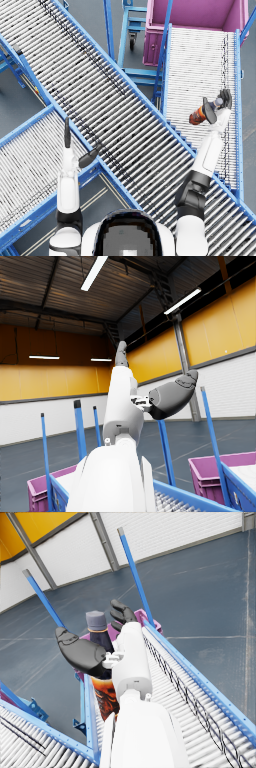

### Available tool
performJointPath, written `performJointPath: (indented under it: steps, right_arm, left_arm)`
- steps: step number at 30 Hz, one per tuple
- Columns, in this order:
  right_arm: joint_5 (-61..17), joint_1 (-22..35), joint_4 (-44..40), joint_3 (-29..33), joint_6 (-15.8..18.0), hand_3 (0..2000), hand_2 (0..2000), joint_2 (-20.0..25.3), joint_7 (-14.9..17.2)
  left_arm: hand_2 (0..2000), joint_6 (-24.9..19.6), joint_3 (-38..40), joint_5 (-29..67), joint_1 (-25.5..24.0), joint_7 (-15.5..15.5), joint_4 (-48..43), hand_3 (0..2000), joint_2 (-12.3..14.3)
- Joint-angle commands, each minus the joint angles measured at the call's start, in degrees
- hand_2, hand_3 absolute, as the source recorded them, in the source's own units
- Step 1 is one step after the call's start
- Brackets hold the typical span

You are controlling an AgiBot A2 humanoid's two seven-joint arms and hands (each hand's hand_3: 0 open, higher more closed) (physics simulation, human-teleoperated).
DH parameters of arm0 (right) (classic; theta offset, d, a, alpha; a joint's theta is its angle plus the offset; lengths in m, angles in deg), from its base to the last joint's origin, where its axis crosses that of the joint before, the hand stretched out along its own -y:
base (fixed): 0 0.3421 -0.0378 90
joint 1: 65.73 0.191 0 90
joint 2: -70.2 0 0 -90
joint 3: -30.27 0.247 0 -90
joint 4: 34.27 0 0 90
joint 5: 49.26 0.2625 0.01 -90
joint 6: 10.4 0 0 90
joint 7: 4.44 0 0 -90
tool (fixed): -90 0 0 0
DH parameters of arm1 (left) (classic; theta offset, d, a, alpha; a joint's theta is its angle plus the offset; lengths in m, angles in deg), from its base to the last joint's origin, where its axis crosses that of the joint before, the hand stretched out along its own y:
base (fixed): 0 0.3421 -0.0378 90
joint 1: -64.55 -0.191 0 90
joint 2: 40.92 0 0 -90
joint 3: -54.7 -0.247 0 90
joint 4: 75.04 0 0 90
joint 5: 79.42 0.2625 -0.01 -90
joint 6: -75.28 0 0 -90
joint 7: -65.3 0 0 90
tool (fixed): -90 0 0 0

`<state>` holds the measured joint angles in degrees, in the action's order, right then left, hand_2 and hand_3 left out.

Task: Pick up the oil and place it on the left assembly line, put the cola on the right, and keep Sprite still

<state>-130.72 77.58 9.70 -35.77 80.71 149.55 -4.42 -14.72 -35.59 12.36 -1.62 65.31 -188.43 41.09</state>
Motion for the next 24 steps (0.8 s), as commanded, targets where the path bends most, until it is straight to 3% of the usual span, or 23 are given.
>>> performJointPath:
  steps: [1,4,9,13,24]
  right_arm:
    - [0.01,10.30,-8.17,1.41,-0.32,0,0,-4.36,-0.01]
    - [0.03,8.94,-0.19,0.36,-0.82,0,0,-3.94,-0.01]
    - [0.03,-1.13,24.38,-5.94,-1.06,0,0,-1.16,-0.02]
    - [0.00,-6.53,36.88,-10.90,-1.10,0,0,-0.01,-0.02]
    - [-0.04,-21.18,51.95,-14.89,-1.11,0,0,2.18,-0.02]
  left_arm:
    - [0,0.00,0.11,0.00,0.35,0.00,-0.17,0,0.06]
    - [0,0.00,0.21,0.00,0.38,0.00,-0.46,0,0.16]
    - [0,0.00,1.24,0.00,4.38,0.00,-0.35,0,0.27]
    - [0,0.00,2.92,0.00,5.24,0.00,2.56,0,0.18]
    - [0,0.00,4.85,-0.01,5.95,0.00,6.80,0,0.19]
